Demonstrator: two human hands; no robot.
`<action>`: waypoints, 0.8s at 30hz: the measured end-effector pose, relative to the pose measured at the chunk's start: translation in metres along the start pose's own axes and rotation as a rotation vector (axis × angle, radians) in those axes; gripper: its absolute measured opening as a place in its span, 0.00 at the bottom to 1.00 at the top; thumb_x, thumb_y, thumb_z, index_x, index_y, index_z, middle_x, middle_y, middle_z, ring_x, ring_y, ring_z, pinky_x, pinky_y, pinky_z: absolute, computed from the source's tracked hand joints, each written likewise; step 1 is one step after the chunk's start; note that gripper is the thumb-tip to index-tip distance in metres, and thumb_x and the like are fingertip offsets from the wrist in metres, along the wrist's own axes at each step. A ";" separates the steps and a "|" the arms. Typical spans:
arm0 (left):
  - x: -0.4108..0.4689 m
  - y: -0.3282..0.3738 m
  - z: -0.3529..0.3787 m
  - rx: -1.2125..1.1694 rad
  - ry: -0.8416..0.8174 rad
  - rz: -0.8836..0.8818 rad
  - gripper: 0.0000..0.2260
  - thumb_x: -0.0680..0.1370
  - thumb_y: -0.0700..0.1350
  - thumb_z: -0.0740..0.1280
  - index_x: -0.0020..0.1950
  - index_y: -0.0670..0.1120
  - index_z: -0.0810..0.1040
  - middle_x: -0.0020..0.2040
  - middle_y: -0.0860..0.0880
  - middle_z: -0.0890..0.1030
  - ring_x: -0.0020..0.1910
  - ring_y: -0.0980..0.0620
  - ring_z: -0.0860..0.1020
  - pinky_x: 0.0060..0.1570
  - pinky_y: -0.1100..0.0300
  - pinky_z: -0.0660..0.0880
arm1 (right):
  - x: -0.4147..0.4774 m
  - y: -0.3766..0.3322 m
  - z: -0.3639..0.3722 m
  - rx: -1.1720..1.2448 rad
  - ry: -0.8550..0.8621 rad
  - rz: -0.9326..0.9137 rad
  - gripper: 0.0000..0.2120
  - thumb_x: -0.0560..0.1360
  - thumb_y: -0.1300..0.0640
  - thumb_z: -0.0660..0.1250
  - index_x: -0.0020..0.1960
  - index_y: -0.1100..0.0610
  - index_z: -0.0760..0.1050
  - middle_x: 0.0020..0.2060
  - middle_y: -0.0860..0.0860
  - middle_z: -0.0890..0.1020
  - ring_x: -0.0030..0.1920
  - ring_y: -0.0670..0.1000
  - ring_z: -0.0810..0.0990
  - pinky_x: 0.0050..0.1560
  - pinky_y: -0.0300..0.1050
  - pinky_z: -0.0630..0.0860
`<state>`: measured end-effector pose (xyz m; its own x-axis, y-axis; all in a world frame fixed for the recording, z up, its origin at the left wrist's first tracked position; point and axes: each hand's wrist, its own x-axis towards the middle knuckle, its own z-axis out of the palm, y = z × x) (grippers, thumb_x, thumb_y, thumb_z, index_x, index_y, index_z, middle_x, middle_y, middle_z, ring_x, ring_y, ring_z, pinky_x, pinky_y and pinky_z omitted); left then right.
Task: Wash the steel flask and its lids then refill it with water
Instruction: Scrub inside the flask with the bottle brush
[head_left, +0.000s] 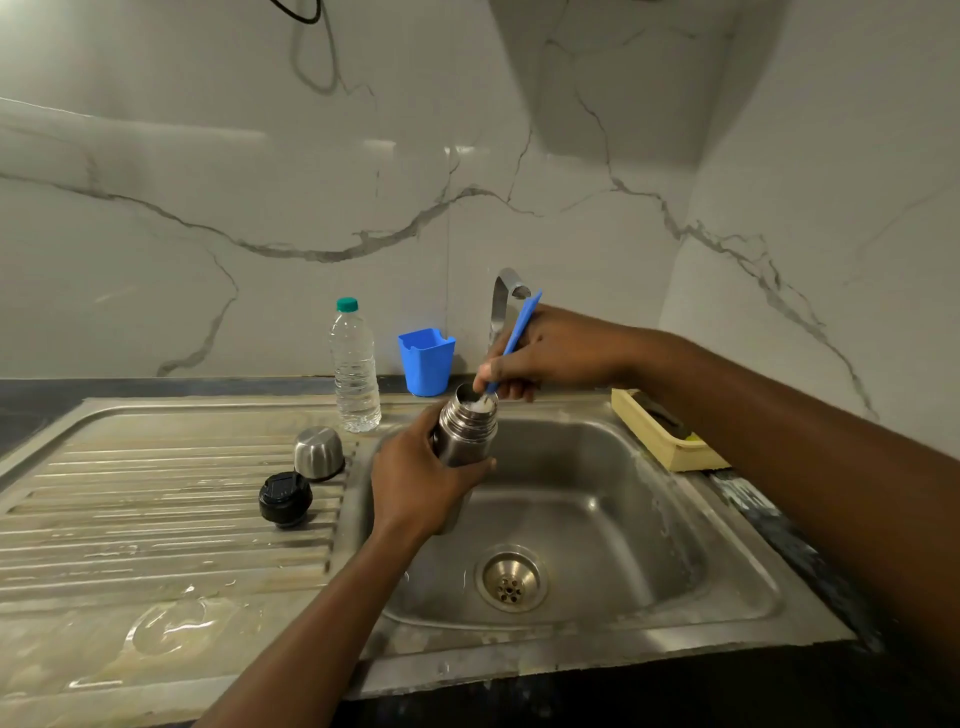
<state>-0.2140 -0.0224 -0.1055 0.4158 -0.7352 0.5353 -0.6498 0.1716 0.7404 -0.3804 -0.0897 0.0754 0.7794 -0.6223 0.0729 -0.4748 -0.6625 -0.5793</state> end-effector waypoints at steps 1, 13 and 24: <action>0.001 -0.002 -0.001 -0.006 0.004 -0.004 0.34 0.61 0.60 0.83 0.67 0.61 0.79 0.49 0.62 0.86 0.48 0.64 0.82 0.51 0.54 0.83 | -0.002 -0.003 -0.006 0.015 0.021 -0.013 0.09 0.81 0.57 0.69 0.52 0.60 0.87 0.44 0.58 0.87 0.41 0.48 0.84 0.45 0.41 0.83; 0.000 -0.001 -0.001 0.014 0.017 0.010 0.35 0.62 0.61 0.82 0.68 0.62 0.77 0.50 0.61 0.86 0.48 0.62 0.82 0.52 0.51 0.83 | -0.002 0.004 -0.006 0.061 0.051 -0.003 0.11 0.83 0.57 0.67 0.53 0.62 0.86 0.44 0.61 0.87 0.39 0.50 0.83 0.43 0.40 0.83; -0.004 0.005 0.000 0.001 0.016 0.004 0.35 0.63 0.58 0.84 0.68 0.60 0.79 0.51 0.61 0.85 0.47 0.65 0.81 0.51 0.60 0.80 | 0.015 0.001 0.008 0.037 0.133 0.089 0.15 0.83 0.54 0.67 0.47 0.64 0.86 0.34 0.55 0.85 0.32 0.48 0.82 0.38 0.40 0.81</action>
<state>-0.2191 -0.0188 -0.1039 0.4231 -0.7238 0.5451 -0.6522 0.1743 0.7378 -0.3660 -0.0968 0.0697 0.6729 -0.7291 0.1249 -0.5224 -0.5880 -0.6175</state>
